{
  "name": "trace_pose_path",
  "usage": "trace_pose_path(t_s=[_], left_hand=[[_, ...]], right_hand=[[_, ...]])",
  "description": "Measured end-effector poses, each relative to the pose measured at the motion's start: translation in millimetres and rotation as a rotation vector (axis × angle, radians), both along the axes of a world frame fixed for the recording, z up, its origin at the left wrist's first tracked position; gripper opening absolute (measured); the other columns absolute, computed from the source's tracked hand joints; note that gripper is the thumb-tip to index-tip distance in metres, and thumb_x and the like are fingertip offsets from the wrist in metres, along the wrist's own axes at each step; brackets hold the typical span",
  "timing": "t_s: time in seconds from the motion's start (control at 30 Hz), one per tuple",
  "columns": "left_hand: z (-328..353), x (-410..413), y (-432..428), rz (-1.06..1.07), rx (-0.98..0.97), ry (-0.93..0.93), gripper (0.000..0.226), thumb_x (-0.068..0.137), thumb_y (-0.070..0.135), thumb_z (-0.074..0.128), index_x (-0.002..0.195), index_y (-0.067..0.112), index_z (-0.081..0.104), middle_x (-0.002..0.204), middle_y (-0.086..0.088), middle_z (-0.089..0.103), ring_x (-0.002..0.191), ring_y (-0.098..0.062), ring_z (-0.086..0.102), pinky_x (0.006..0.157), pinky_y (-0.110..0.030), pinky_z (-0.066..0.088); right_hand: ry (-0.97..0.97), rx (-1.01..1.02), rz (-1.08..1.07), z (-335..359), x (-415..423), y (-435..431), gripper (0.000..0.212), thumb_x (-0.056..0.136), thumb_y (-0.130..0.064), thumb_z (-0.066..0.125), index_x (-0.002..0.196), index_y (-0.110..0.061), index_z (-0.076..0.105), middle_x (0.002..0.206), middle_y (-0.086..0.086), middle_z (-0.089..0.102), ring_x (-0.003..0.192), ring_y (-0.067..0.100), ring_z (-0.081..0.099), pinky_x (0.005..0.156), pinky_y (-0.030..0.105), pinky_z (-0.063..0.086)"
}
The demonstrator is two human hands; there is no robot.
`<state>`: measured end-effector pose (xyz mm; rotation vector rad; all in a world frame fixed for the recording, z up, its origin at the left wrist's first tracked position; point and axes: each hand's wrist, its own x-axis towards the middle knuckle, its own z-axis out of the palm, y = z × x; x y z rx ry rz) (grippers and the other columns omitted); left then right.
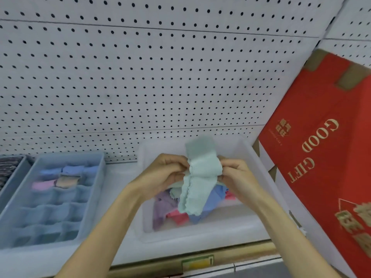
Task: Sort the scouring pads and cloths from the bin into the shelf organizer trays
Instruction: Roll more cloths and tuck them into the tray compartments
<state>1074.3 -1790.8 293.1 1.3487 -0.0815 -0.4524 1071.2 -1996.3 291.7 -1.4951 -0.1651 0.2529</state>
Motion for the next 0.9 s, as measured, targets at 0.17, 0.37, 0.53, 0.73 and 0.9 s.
trace_pose_path(t_s=[0.17,0.37,0.53,0.73,0.9], left_hand=[[10.0,2.4,-12.7,0.098,0.127,-0.142,0.015,0.089,0.006,0.052,0.089,-0.005,0.063,0.085,-0.006,0.063,0.084,-0.019,0.062,0.076,-0.024,0.052],[18.0,-1.9,-14.7,0.135,0.187,-0.336,0.054,0.095,0.048,0.033,0.094,0.016,0.076,0.119,-0.005,0.059,0.113,-0.009,0.057,0.1,-0.021,0.043],[32.2,-4.8,-15.9,0.19,0.214,-0.451,0.026,0.101,0.017,0.048,0.094,0.014,0.073,0.098,0.012,0.068,0.093,-0.001,0.062,0.085,-0.014,0.046],[35.0,-11.2,-23.1,0.271,0.011,-0.344,0.02,0.091,-0.004,0.058,0.096,0.012,0.068,0.091,-0.008,0.068,0.078,-0.011,0.064,0.071,-0.019,0.054],[27.0,-13.2,-26.7,0.317,-0.101,-0.291,0.02,0.093,0.004,0.058,0.097,0.019,0.07,0.096,0.0,0.07,0.087,-0.019,0.06,0.08,-0.036,0.049]], right_hand=[[-0.483,-0.539,-0.011,5.2,2.8,-10.5,0.025,0.073,-0.02,0.041,0.069,-0.025,0.064,0.09,-0.012,0.057,0.084,0.007,0.055,0.072,0.022,0.042],[-0.685,-0.687,-0.029,7.5,-0.8,-13.7,0.043,0.085,-0.021,0.038,0.111,-0.019,0.072,0.113,-0.01,0.055,0.107,0.008,0.05,0.09,0.016,0.038],[-0.553,-0.446,-0.129,20.3,-1.7,-1.9,0.014,0.086,-0.017,0.065,0.097,-0.022,0.073,0.1,-0.003,0.062,0.098,0.007,0.059,0.088,0.02,0.044],[-0.374,-0.142,-0.302,27.6,-6.8,16.5,0.04,0.085,-0.007,0.07,0.112,-0.036,0.063,0.109,0.0,0.063,0.094,0.015,0.064,0.078,0.032,0.056],[-0.102,-0.092,-0.407,21.8,-10.1,28.0,0.027,0.079,-0.026,0.075,0.099,-0.012,0.062,0.098,0.004,0.068,0.09,0.02,0.063,0.085,0.042,0.053]])
